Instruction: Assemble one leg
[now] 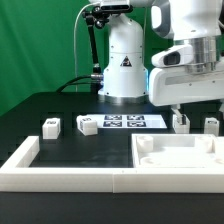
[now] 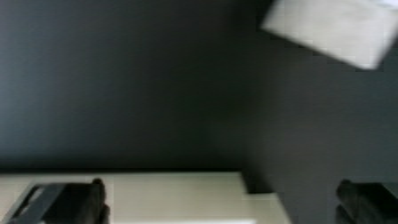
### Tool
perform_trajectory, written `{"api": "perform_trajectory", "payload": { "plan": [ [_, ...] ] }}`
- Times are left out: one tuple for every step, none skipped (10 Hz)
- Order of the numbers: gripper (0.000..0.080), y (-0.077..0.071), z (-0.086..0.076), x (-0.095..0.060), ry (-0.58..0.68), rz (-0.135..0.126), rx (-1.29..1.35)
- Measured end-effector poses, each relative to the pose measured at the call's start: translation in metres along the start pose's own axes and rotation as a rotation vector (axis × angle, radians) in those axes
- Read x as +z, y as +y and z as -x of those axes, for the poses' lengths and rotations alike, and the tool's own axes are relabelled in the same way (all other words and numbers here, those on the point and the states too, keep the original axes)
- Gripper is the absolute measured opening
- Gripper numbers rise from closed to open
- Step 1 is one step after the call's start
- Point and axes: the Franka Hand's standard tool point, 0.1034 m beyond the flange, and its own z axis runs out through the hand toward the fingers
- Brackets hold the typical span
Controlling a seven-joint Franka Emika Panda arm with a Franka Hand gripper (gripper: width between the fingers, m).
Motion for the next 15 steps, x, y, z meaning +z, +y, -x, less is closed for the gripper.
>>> {"api": "perform_trajectory", "payload": {
  "plan": [
    [0.0649, -0.0016, 0.001, 0.0005, -0.003, -0.008, 0.088],
    [0.0649, -0.0004, 0.0009, 0.0009, -0.006, -0.015, 0.16],
    [0.0649, 0.0002, 0.0014, 0.0015, -0.009, -0.02, 0.211],
    [0.0649, -0.0013, 0.0021, 0.0017, -0.011, -0.023, 0.265],
    [0.0649, -0.0008, 0.0032, 0.0022, -0.022, -0.021, 0.242],
    [0.0649, 0.0002, 0.0024, 0.002, -0.034, -0.019, 0.238],
    [0.0649, -0.0012, 0.0024, 0.0019, -0.03, -0.02, 0.235],
    [0.0649, -0.0036, 0.0057, 0.0032, -0.049, -0.018, 0.228],
    [0.0649, -0.0047, 0.0101, 0.0032, -0.135, -0.006, 0.218],
    [0.0649, -0.0042, 0.0072, 0.0017, -0.178, -0.004, 0.209],
    [0.0649, -0.001, 0.0075, 0.0015, -0.238, -0.001, 0.199],
    [0.0649, 0.0002, 0.0069, 0.0016, -0.276, 0.0, 0.2],
    [0.0649, 0.0016, 0.0102, 0.0009, -0.351, 0.002, 0.189],
    [0.0649, 0.0009, 0.0096, -0.0001, -0.421, 0.003, 0.193],
    [0.0649, -0.0008, 0.0097, -0.0006, -0.48, 0.004, 0.194]
  ]
}}
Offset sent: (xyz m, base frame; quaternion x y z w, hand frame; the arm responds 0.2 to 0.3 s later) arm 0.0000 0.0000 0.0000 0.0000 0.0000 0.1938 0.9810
